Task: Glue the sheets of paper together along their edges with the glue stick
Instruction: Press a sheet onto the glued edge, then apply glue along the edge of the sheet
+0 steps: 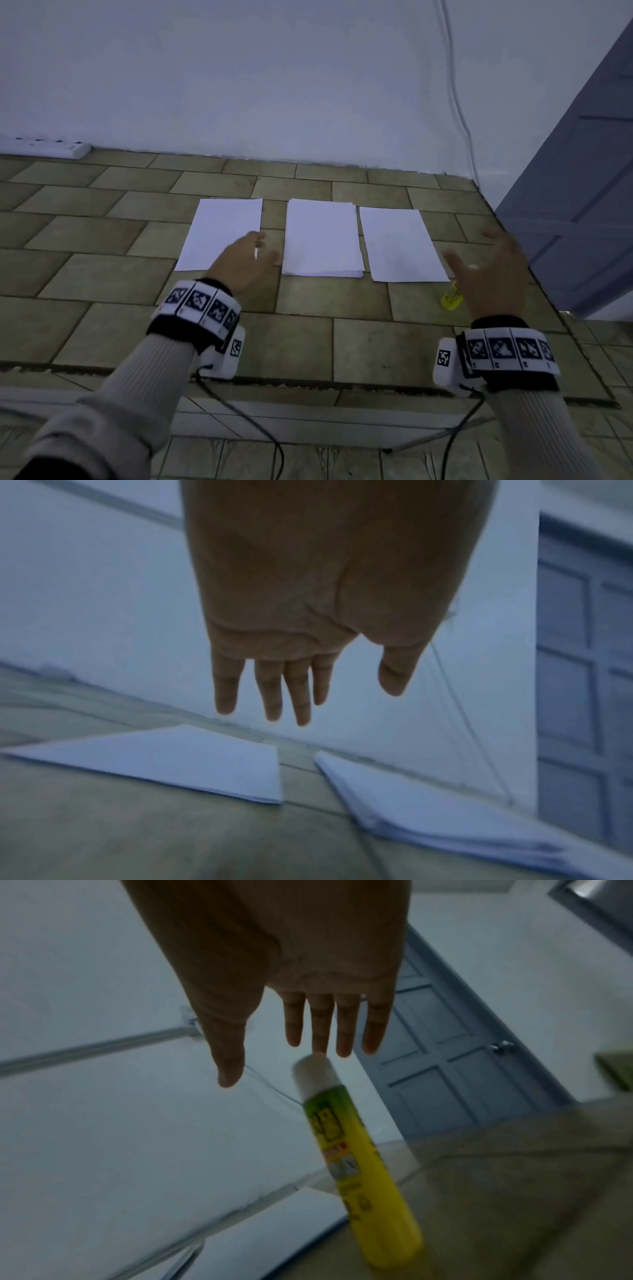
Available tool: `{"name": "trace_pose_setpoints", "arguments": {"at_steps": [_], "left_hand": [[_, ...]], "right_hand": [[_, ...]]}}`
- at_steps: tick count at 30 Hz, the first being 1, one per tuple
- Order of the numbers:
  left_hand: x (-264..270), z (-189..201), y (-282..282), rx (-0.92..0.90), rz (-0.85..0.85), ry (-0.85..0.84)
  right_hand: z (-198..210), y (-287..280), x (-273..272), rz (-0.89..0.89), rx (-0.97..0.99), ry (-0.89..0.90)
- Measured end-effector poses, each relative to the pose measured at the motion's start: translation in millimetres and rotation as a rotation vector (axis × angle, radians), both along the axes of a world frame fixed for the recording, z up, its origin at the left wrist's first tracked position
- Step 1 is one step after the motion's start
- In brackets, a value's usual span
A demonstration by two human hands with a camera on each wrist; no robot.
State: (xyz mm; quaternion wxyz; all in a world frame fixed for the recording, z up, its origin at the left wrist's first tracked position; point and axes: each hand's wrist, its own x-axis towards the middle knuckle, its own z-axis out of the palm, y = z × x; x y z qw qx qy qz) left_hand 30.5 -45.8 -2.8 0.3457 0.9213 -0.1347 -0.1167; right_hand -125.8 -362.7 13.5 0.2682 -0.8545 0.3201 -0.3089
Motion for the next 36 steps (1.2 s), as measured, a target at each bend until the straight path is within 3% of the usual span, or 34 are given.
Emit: {"name": "trace_pose_setpoints", "arguments": {"at_steps": [3,7,14,25,31,36], "left_hand": [[34,-16,3,0.297,0.106,-0.083],[53,-39,7,0.604,0.132,-0.001],[67,-50,15,0.659,0.029,-0.019],[71,-48,27,0.518,0.030,-0.064],[63,-11,26,0.286,0.217,-0.249],[31,30,2,-0.097,0.125,-0.312]], "right_hand": [[-12,-5,-8,-0.044,0.236,0.086],[-32,-4,-9,-0.024,0.347,0.115],[-43,-1,-5,0.015,0.281,0.196],[-43,0,-4,0.010,0.255,0.214],[-46,-3,-3,0.017,0.259,0.217],[-45,-5,-3,0.021,0.272,0.239]]}}
